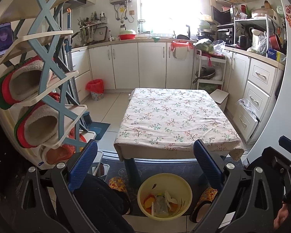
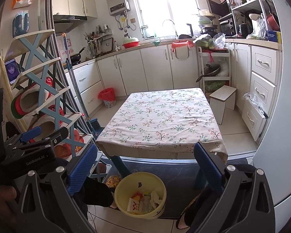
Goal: Collect trash
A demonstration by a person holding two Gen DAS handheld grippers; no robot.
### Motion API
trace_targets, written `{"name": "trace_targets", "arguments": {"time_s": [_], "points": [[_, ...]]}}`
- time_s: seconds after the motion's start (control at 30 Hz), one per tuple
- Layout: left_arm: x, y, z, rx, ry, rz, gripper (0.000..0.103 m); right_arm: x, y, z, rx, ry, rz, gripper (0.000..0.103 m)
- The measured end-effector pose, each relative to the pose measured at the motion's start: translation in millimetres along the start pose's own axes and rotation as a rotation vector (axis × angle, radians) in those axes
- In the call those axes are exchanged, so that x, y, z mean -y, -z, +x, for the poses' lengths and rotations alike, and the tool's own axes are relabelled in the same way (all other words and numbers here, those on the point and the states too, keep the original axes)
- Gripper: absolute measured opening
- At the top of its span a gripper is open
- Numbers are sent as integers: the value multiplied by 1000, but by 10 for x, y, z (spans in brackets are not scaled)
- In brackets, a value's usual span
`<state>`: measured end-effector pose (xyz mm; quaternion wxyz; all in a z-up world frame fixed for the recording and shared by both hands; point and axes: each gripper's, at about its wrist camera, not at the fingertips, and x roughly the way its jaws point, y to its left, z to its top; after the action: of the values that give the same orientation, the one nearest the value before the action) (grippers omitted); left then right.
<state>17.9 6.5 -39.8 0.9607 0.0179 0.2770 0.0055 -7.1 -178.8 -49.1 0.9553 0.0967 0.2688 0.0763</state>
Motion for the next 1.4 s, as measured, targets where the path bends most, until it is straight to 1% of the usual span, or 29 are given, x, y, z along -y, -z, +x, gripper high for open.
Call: {"name": "trace_targets", "arguments": {"time_s": [0.7,1.4], "points": [[-38,-28,-76,21,-1,-2,95,-22,-44,-95,32,10,-16,96],[-59,-33,-61,12,10,-4,95,-41,-61,-130,44,12,-25,96]]}}
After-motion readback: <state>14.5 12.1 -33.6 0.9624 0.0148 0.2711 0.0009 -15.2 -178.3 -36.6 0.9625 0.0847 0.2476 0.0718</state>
